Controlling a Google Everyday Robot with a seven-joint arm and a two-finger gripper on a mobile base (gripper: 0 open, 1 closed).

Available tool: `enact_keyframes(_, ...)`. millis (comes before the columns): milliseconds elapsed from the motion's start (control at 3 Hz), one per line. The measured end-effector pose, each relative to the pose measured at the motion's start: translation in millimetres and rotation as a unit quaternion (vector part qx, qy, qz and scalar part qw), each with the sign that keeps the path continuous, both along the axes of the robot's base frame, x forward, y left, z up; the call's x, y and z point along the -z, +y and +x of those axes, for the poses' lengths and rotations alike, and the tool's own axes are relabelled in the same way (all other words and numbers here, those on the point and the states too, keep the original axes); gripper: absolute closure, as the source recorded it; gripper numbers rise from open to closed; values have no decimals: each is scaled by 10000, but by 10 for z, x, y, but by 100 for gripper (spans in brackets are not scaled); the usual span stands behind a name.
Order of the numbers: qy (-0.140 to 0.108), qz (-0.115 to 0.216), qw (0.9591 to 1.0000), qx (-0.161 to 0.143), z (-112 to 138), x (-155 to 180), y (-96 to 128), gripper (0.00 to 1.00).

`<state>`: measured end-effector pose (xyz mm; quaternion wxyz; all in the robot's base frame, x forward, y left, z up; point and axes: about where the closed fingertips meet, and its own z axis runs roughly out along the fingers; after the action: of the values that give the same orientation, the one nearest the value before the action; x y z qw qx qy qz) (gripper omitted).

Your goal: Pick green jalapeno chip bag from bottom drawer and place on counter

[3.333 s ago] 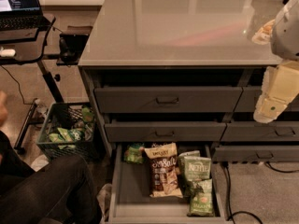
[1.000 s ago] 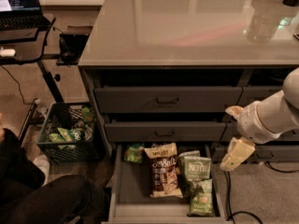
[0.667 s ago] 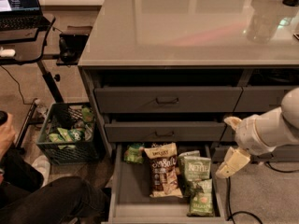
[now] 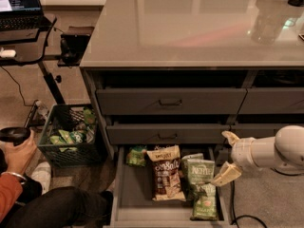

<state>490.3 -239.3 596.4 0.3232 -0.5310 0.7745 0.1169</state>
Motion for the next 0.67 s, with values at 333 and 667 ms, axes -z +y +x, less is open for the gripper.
enact_keyframes(333,48,112,9999,-113,63,536,-45,0)
enact_keyframes(667,48,112,9999,-111,63,537,-46,0)
